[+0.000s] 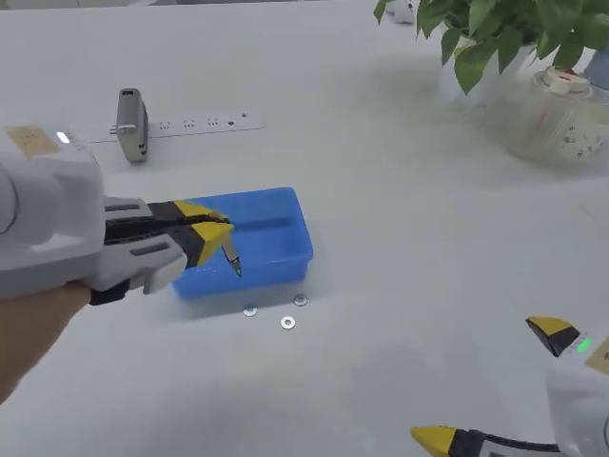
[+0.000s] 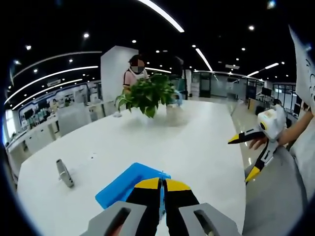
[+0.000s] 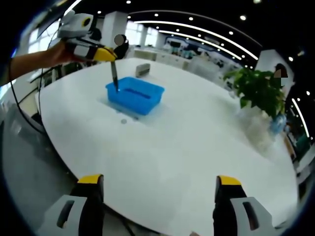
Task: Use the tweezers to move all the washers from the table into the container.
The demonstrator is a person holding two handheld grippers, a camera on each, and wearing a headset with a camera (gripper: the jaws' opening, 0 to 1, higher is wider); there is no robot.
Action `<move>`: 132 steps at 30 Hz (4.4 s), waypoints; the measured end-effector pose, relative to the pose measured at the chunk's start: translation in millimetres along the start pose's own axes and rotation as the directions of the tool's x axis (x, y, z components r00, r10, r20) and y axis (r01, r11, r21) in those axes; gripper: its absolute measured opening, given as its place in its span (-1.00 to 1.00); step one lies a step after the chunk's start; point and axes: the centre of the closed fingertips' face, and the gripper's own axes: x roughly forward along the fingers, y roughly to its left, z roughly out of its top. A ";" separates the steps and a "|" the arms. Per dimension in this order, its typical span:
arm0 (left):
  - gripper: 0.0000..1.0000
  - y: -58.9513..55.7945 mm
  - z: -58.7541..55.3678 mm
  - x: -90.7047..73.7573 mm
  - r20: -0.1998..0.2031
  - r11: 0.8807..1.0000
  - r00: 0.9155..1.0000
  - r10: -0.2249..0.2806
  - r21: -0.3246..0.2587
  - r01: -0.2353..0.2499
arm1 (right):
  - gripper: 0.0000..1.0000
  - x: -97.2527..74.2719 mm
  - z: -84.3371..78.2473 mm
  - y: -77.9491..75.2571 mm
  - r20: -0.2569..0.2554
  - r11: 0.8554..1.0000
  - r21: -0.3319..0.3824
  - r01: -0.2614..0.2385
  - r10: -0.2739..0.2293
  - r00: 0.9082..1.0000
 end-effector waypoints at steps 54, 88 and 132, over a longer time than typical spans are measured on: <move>-1.00 -8.4 -48.1 31.8 -0.063 0.999 0.997 -0.035 -0.038 0.032 | 0.79 3.0 -6.9 0.3 -0.034 1.000 -0.014 -0.005 0.004 0.999; -1.00 -12.9 -59.6 35.8 -0.087 0.998 0.995 -0.046 -0.046 0.042 | 0.76 3.2 -9.9 1.4 -0.051 1.000 -0.027 -0.010 0.009 0.999; -1.00 3.8 2.3 11.4 -0.060 0.996 0.998 -0.014 0.092 0.020 | 0.83 -0.7 2.7 1.9 0.020 1.000 0.008 -0.012 0.012 1.000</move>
